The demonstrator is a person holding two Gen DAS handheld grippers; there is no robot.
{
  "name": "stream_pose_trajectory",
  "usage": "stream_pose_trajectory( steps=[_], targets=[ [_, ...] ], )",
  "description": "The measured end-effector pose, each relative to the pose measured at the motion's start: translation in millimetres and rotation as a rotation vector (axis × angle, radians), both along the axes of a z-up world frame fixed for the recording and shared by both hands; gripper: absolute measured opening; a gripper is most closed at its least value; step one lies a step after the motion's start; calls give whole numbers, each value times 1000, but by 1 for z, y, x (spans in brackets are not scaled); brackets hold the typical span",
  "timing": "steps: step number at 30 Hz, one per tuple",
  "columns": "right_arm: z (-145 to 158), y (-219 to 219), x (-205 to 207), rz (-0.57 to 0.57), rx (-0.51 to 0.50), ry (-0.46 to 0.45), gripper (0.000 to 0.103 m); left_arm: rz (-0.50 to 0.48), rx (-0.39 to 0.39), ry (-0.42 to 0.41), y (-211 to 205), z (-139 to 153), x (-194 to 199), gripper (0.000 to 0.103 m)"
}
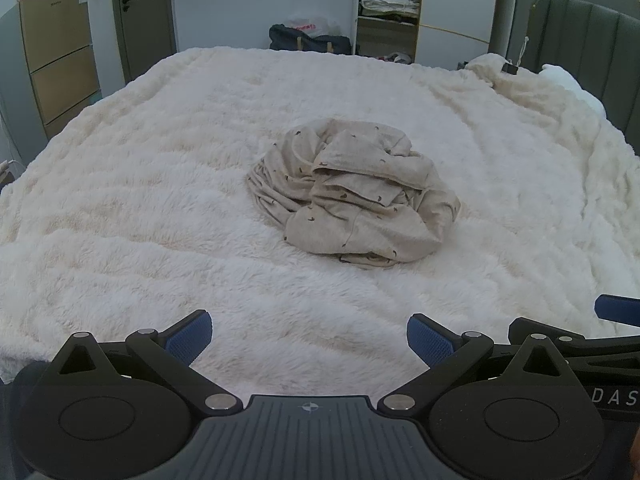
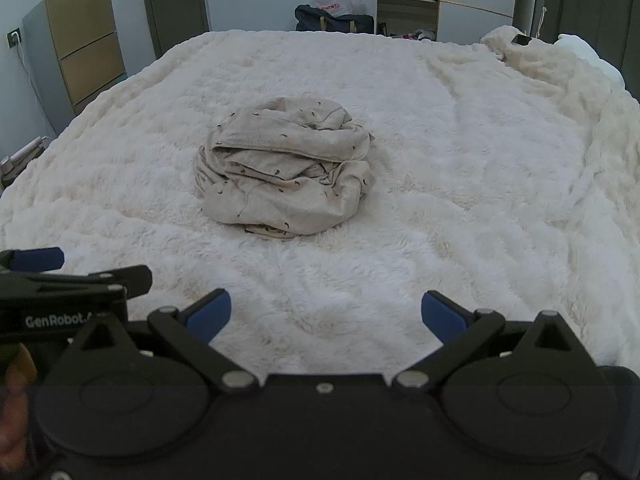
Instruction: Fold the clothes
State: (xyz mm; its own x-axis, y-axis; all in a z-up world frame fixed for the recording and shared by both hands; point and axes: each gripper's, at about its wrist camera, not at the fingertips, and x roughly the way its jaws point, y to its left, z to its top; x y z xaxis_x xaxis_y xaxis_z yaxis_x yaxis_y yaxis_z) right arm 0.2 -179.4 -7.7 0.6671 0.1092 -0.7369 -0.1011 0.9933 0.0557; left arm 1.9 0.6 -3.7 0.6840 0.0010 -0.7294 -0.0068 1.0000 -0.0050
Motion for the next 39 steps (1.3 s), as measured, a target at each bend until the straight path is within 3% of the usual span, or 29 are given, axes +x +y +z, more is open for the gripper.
stream_pose_trajectory(
  steps=[39],
  targets=[
    [-1,2,3,9,-2,7,103,13,5,7,-2,-3,0,103]
  ],
)
